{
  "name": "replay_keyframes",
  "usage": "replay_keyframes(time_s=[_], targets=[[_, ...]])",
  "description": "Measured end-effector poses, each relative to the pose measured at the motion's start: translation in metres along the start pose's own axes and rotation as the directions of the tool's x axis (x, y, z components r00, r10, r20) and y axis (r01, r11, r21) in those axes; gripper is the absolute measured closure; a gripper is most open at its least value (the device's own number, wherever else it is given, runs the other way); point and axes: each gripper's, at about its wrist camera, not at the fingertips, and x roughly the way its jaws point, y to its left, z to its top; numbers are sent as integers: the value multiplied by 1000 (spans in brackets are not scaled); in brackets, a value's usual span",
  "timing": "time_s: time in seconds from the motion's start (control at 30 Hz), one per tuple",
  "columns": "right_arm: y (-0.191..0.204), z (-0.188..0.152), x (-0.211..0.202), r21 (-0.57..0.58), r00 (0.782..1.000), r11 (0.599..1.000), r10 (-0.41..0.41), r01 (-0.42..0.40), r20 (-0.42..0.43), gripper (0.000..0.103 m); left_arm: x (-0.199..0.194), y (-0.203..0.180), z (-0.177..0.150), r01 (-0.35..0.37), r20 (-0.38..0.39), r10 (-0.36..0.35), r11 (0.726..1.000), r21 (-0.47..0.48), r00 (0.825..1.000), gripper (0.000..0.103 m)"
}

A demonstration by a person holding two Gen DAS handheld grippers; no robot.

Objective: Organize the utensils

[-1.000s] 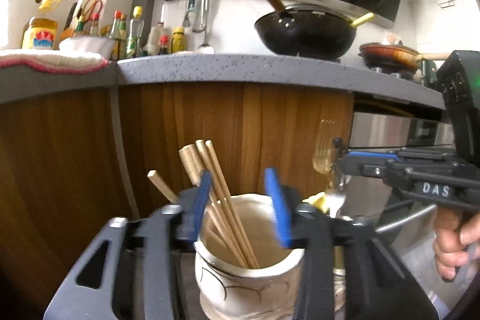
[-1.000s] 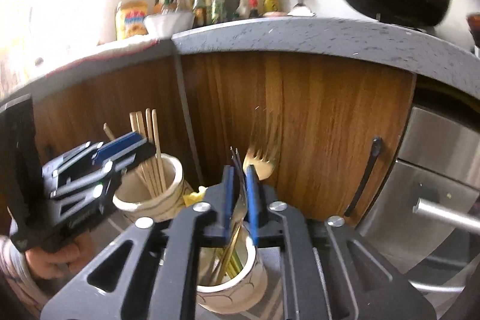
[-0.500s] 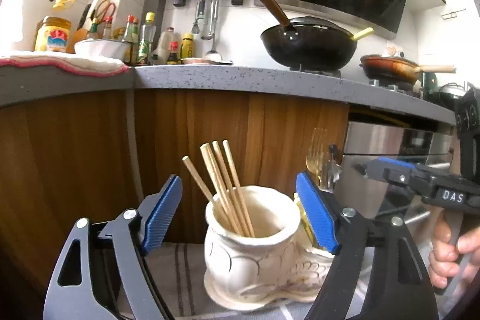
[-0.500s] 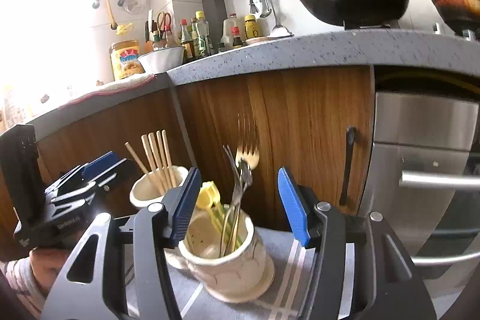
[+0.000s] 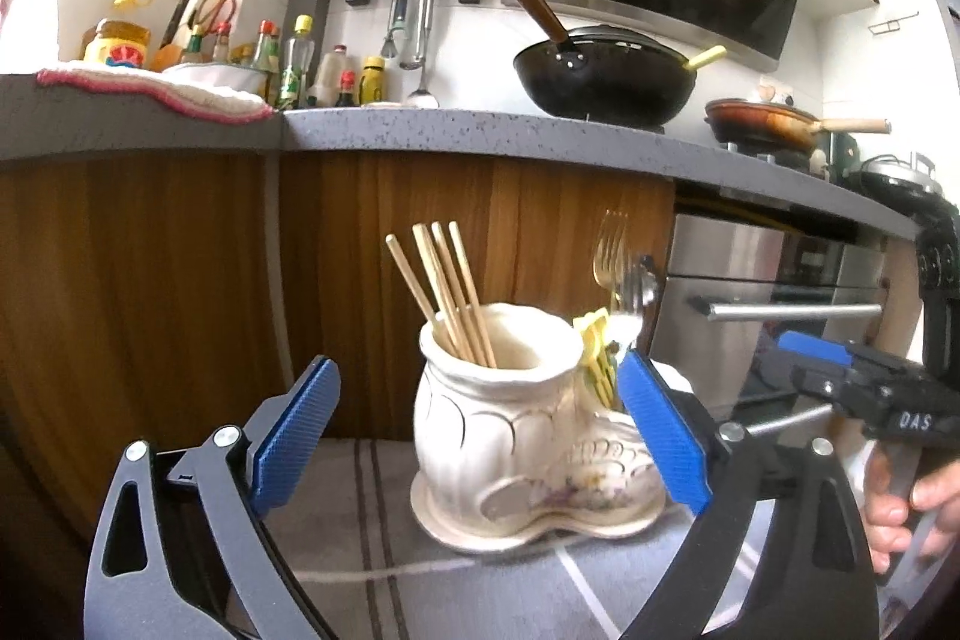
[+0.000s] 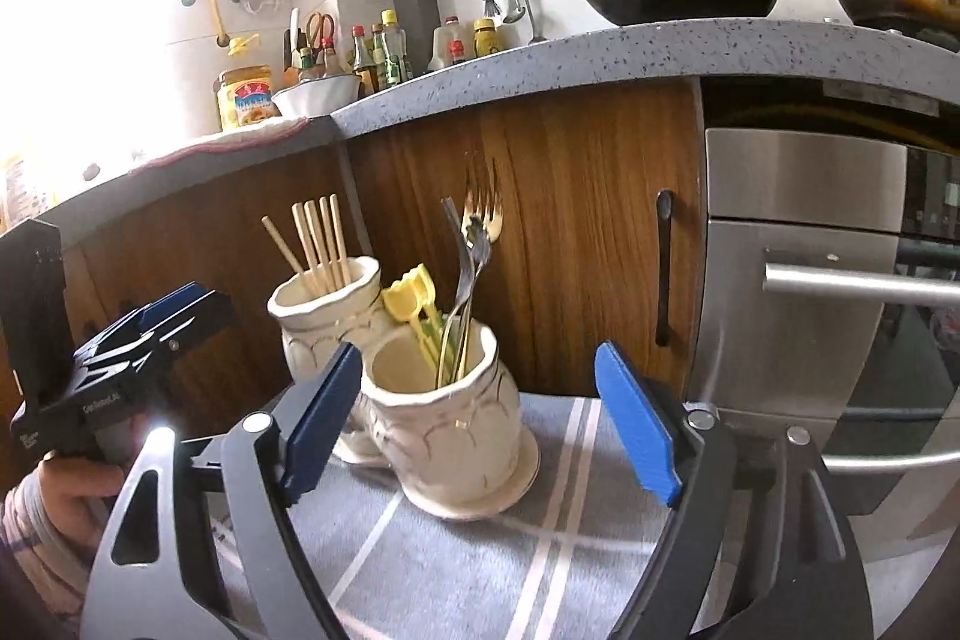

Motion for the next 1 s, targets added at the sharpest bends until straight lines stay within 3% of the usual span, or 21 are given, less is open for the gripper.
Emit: replay_keyframes(time_s=[0.23, 0.43, 0.57, 1.0], targets=[[6, -17, -10, -26, 998, 1000, -16, 17, 53, 6, -11, 4, -16, 6, -2, -6, 999, -32, 1000, 5], [11, -30, -14, -30, 994, 997, -73, 76, 80, 6, -15, 6, -34, -2, -24, 2, 1000, -13, 1000, 5], [16, -36, -17, -40, 989, 994, -101, 105, 109, 6, -21, 9, -41, -19, 4, 19, 1000, -9, 1000, 5], [31, -47, -11, -94, 989, 990, -90, 101, 121, 6, -21, 11, -47, -46, 4, 46, 999, -11, 999, 5]])
